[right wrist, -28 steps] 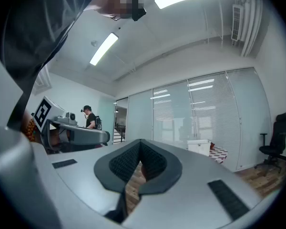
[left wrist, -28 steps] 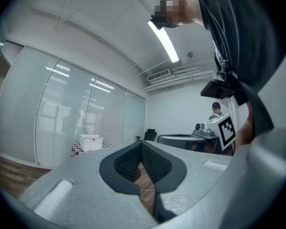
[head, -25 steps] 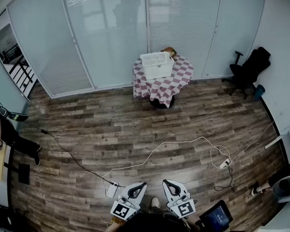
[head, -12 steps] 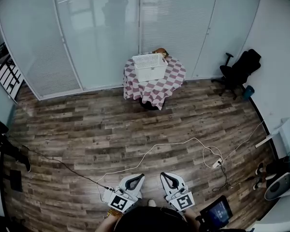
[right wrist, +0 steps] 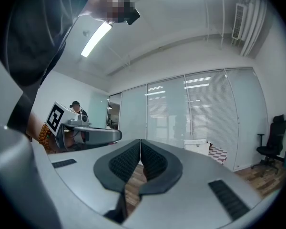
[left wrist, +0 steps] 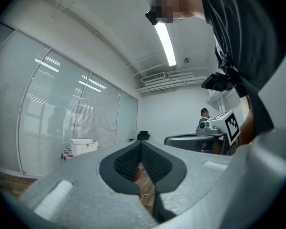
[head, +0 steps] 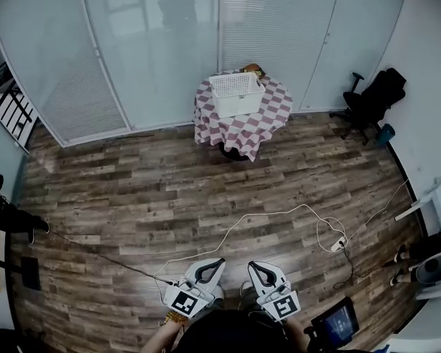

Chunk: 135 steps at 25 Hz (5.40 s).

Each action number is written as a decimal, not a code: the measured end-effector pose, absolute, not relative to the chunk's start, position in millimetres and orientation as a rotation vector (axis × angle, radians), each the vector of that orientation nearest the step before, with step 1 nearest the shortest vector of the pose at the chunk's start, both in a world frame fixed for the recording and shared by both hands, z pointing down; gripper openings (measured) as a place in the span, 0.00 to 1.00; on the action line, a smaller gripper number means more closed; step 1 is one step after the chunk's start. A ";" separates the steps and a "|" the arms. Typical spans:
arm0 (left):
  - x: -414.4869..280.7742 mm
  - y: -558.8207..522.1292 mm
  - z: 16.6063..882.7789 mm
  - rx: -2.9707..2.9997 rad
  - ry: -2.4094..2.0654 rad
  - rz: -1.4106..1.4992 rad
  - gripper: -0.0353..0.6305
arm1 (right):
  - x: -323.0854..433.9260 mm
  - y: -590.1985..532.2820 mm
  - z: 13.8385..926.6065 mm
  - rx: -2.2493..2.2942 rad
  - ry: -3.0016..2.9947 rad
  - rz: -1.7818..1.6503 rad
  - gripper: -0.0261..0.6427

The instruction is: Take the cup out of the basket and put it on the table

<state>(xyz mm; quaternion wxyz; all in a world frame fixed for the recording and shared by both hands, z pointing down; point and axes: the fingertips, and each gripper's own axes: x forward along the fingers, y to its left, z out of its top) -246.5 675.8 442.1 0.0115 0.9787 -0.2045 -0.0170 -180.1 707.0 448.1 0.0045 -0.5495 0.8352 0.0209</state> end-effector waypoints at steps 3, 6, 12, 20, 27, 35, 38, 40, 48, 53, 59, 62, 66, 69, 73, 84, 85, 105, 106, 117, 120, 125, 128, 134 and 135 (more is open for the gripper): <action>-236.1 670.8 442.1 3.037 -0.638 -0.037 0.06 | -168.5 695.1 451.3 -1.687 2.637 0.051 0.06; -217.7 654.9 442.3 3.020 -0.643 -0.008 0.06 | -153.6 670.9 455.9 -1.660 2.656 0.043 0.06; -152.0 624.3 439.0 3.024 -0.691 0.030 0.06 | -103.9 636.3 451.9 -1.581 2.627 0.014 0.06; -76.6 575.7 438.2 3.005 -0.819 0.046 0.06 | -21.8 597.1 456.5 -1.558 2.648 0.023 0.06; -28.8 555.2 444.2 2.973 -0.884 0.061 0.06 | 34.7 579.2 467.6 -1.511 2.674 0.015 0.06; -3.9 532.1 462.1 2.911 -0.853 0.145 0.06 | 56.4 538.8 478.8 -1.483 2.698 -0.030 0.06; -0.5 507.8 471.7 2.893 -0.831 0.142 0.06 | 57.8 517.1 487.2 -1.489 2.715 -0.060 0.06; 3.5 491.4 479.0 2.885 -0.800 0.136 0.06 | 59.8 504.8 493.4 -1.503 2.715 -0.083 0.06; 30.5 398.6 452.6 2.922 -0.665 0.058 0.06 | 66.8 425.7 466.3 -1.525 2.739 -0.092 0.06; 27.7 349.1 441.2 3.033 -0.567 0.035 0.06 | 54.2 363.0 454.1 -1.508 2.738 -0.053 0.06; 5.3 297.4 452.8 3.053 -0.580 0.057 0.06 | 29.0 307.2 453.9 -1.448 2.773 -0.102 0.06; -7.5 264.0 456.4 3.036 -0.601 0.084 0.06 | 20.0 276.4 457.6 -1.452 2.789 -0.098 0.06; -7.6 236.6 461.7 3.035 -0.611 0.115 0.06 | 22.5 253.9 454.8 -1.448 2.771 -0.096 0.06; -1.0 215.0 464.8 3.006 -0.634 0.150 0.06 | 32.7 232.0 459.3 -1.443 2.767 -0.131 0.06; 24.8 183.2 471.0 3.014 -0.690 0.169 0.06 | 59.4 195.3 467.4 -1.416 2.733 -0.178 0.06; 108.6 81.4 461.2 2.921 -0.844 0.141 0.06 | 145.6 76.6 459.0 -1.268 2.764 -0.129 0.06; 115.0 72.7 459.7 2.909 -0.860 0.127 0.06 | 154.1 67.5 458.5 -1.259 2.769 -0.126 0.06; 111.8 -40.6 490.4 2.714 -1.179 0.106 0.06 | 188.4 -74.0 492.5 -1.087 2.819 -0.384 0.06; 109.5 -50.8 493.3 2.710 -1.172 0.098 0.06 | 188.1 -83.8 491.7 -1.102 2.826 -0.375 0.06; 71.2 -176.9 481.7 2.796 -1.082 0.062 0.06 | 184.6 -208.5 471.6 -1.129 3.089 -0.133 0.06; 44.6 -196.1 488.7 2.742 -1.115 0.033 0.06 | 176.8 -249.0 482.9 -1.046 3.289 -0.005 0.06; -3.2 -222.6 520.4 2.678 -1.199 0.140 0.06 | 154.7 -303.7 523.2 -0.687 3.640 0.143 0.06; -20.1 -228.9 516.1 2.625 -1.305 0.133 0.06 | 148.4 -315.6 549.1 -0.382 3.803 0.249 0.06; -50.1 -241.5 503.5 2.476 -1.607 0.077 0.06 | 152.4 -306.5 647.6 0.409 4.076 0.490 0.17; -50.7 -239.9 503.8 2.455 -1.635 0.079 0.06 | 154.1 -302.3 661.2 0.524 4.096 0.538 0.18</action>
